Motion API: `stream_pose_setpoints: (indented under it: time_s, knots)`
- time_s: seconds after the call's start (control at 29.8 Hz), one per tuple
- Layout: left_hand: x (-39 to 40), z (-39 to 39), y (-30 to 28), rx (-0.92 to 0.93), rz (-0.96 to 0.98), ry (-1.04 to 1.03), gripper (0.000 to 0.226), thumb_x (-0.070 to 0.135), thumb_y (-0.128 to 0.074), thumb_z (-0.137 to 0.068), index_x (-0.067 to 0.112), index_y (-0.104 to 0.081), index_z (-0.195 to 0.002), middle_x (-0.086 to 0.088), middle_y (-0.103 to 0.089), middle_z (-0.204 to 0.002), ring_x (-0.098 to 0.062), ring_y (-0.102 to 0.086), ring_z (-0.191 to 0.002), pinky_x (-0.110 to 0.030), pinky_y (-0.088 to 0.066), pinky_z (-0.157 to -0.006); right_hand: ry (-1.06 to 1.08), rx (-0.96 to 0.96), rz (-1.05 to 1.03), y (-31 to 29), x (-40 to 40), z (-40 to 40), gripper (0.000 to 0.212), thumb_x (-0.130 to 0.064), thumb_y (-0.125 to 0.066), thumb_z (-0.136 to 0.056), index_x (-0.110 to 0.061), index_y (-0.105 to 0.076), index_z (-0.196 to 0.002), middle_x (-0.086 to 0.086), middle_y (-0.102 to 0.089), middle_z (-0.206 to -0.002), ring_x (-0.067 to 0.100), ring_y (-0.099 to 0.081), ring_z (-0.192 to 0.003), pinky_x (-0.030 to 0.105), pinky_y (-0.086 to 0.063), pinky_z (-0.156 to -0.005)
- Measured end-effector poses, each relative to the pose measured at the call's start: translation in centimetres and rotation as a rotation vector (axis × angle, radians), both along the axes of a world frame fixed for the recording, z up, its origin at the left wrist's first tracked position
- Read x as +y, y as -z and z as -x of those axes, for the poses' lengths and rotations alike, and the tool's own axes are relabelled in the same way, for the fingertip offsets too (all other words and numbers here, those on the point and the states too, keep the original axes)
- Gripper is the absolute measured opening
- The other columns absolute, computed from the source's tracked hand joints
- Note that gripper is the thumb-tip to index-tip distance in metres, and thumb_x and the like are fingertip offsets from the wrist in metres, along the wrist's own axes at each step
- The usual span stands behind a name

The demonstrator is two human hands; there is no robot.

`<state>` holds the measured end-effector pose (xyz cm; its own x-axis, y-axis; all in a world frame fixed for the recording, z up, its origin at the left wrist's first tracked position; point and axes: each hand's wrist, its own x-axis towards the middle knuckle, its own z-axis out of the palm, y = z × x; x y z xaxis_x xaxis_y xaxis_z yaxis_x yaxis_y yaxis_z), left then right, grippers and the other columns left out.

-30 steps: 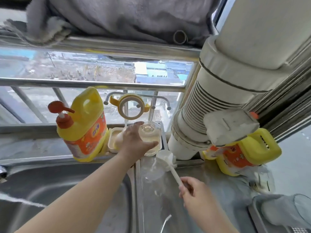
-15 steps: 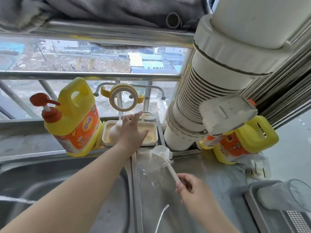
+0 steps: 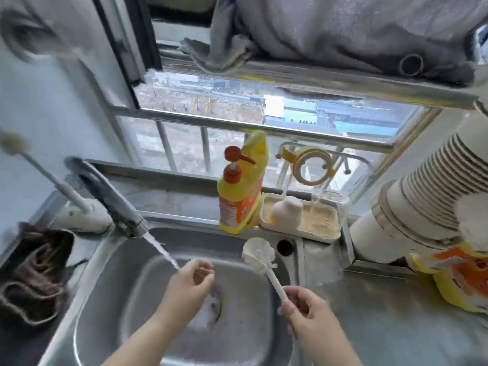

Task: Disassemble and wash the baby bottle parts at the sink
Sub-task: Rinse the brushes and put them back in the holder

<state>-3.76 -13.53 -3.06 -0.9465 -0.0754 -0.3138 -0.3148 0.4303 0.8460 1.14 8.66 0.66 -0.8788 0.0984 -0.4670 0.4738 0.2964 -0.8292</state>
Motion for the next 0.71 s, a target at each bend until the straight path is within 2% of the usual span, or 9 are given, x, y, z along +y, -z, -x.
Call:
stream_pose_setpoints:
  time_s: [0.1,0.2,0.3,0.37,0.44,0.5,0.6,0.71]
  knots:
    - [-7.6,-0.7,1.2,-0.008,0.019,-0.173,0.007,0.017,-0.067,-0.079,0.023,-0.063,-0.077,-0.001,-0.067,-0.069,-0.016,-0.063,-0.072,-0.028,-0.048,-0.069,-0.035,-0.006,0.071,0.7,-5.2,0.6,0.018,-0.003,-0.057,-0.089,-0.019,-0.066,-0.09,-0.005,-0.063,-0.057,0.005,-0.049,-0.045,0.018,-0.04,-0.046]
    - [-13.0,0.4,1.7,0.012,0.048,-0.248,0.023,0.01,-0.057,-0.089,0.032,-0.056,-0.084,-0.003,-0.065,-0.083,-0.023,-0.062,-0.076,-0.036,-0.048,-0.071,-0.022,0.01,0.091,1.0,-9.0,0.6,0.019,0.003,-0.056,-0.087,-0.012,-0.067,-0.091,-0.001,-0.062,-0.059,0.005,-0.047,-0.04,0.016,-0.039,-0.043]
    - [-15.8,3.4,2.1,0.024,0.037,-0.21,0.021,0.019,-0.051,-0.093,0.04,-0.05,-0.098,0.002,-0.062,-0.092,-0.021,-0.063,-0.086,-0.039,-0.05,-0.083,0.042,0.011,0.084,1.0,-11.2,0.0,0.02,0.006,-0.056,-0.087,-0.011,-0.066,-0.09,0.003,-0.065,-0.059,0.009,-0.046,-0.038,0.017,-0.039,-0.041]
    - [-16.0,5.3,1.9,0.023,0.026,-0.149,0.019,0.023,-0.047,-0.095,0.035,-0.05,-0.11,0.005,-0.06,-0.093,-0.018,-0.062,-0.089,-0.034,-0.048,-0.086,0.09,0.015,0.06,1.1,-12.0,-0.6,0.02,0.006,-0.056,-0.087,-0.011,-0.066,-0.089,0.005,-0.065,-0.058,0.01,-0.046,-0.037,0.017,-0.039,-0.04]
    - [-15.2,6.7,1.6,0.02,-0.108,-0.186,0.02,0.021,-0.044,-0.098,0.025,-0.052,-0.115,0.004,-0.059,-0.092,-0.016,-0.059,-0.083,-0.027,-0.046,-0.073,0.144,0.027,0.028,1.2,-12.5,-1.2,0.02,0.007,-0.056,-0.086,-0.011,-0.066,-0.088,0.007,-0.065,-0.057,0.011,-0.047,-0.037,0.017,-0.039,-0.039]
    - [-14.0,7.7,1.6,-0.017,-0.255,-0.274,0.02,0.022,-0.041,-0.099,0.025,-0.052,-0.115,0.0,-0.057,-0.087,-0.015,-0.055,-0.073,-0.023,-0.043,-0.061,0.184,0.03,0.01,1.1,-13.1,-1.9,0.02,0.007,-0.057,-0.085,-0.01,-0.067,-0.088,0.007,-0.066,-0.057,0.013,-0.047,-0.037,0.018,-0.039,-0.038]
    - [-12.2,8.5,1.8,-0.059,-0.42,-0.435,0.019,0.019,-0.035,-0.1,0.025,-0.051,-0.11,-0.002,-0.047,-0.076,-0.015,-0.045,-0.063,-0.022,-0.038,-0.053,0.233,0.041,0.003,0.7,-13.8,-2.8,0.02,0.01,-0.057,-0.084,-0.007,-0.067,-0.086,0.008,-0.064,-0.056,0.012,-0.047,-0.034,0.016,-0.038,-0.037]
    - [-11.0,9.0,1.3,-0.039,-0.502,-0.629,0.024,0.014,-0.031,-0.101,0.02,-0.054,-0.106,0.002,-0.043,-0.07,-0.013,-0.04,-0.056,-0.021,-0.033,-0.049,0.252,0.081,-0.031,0.5,-13.8,-3.3,0.017,0.013,-0.06,-0.08,-0.002,-0.068,-0.085,0.01,-0.064,-0.052,0.01,-0.048,-0.035,0.013,-0.04,-0.039]
